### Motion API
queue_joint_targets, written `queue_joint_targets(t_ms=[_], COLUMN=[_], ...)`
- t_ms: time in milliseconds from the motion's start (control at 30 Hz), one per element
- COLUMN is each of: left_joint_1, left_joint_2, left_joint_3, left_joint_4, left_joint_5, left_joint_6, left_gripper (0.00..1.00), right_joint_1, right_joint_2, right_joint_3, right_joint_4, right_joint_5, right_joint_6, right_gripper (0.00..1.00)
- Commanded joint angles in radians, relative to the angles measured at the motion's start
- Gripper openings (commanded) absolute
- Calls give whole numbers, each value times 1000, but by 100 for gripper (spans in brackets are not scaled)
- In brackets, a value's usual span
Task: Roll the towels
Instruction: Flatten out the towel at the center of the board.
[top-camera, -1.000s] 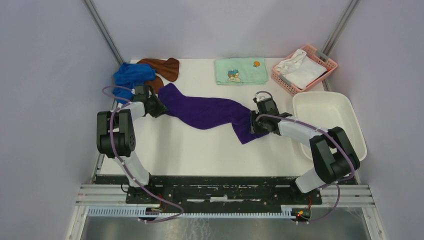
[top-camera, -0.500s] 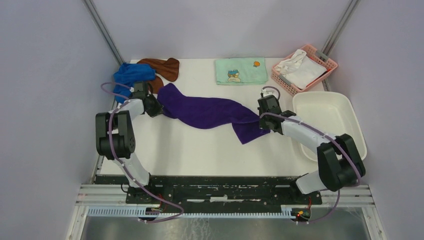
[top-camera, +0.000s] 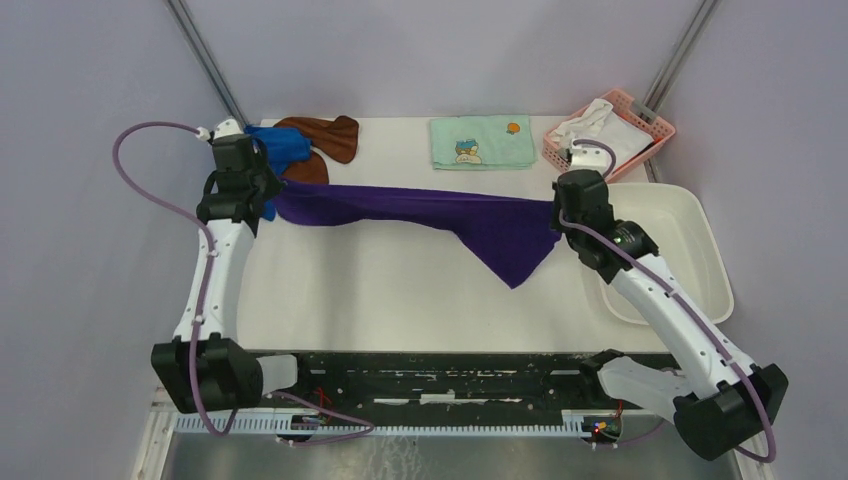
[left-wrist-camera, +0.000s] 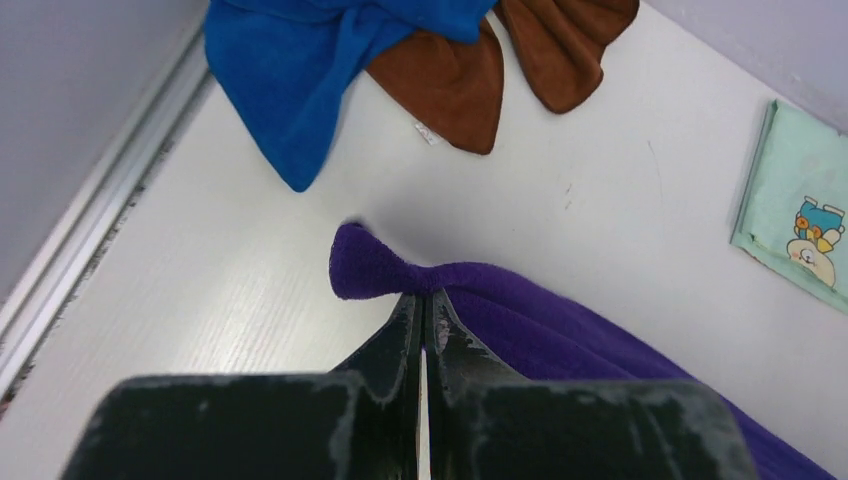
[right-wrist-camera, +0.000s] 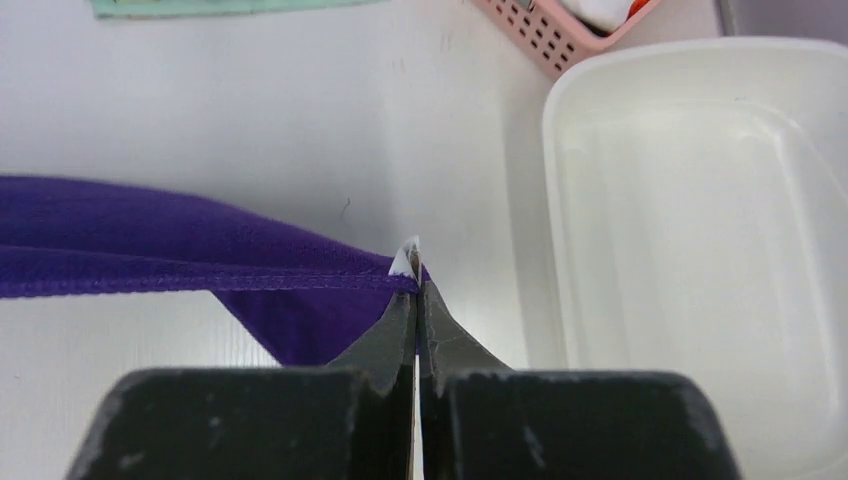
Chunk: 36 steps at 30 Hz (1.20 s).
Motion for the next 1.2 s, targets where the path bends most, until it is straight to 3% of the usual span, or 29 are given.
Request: queue_joint_targets(t_ms=[0, 167, 333, 467, 633, 867, 1000, 1167], left_joint_1=[6, 6, 5, 5, 5, 5, 5, 4], left_joint_2=[-62, 46, 90, -14, -198, -394, -407, -296], left_joint_3=[59, 237, 362, 284, 166, 80, 47, -29], left_joint_4=[-65, -94, -118, -126, -175, -313, -320, -214], left_joint_5=[-122, -28, 55, 35, -19, -61, -76, -65], left_joint_6=[89, 89, 75, 71, 75, 69, 71, 71], left_gripper=[3, 3, 3, 3, 3, 3, 6, 6], right_joint_1=[-3, -6, -7, -7, -8, -7, -7, -7], right_joint_2=[-19, 71, 84, 4, -154, -247, -211, -69], right_joint_3=[92, 205, 311, 282, 230, 278, 303, 307], right_joint_4=[-30, 22, 33, -11, -113, -306, -364, -349], right_joint_5=[78, 150, 126, 49, -156, -318, -308, -158], right_joint_6=[-54, -117, -175, -187, -186, -180, -155, -95], right_gripper=[0, 0, 0, 0, 0, 0, 0, 0])
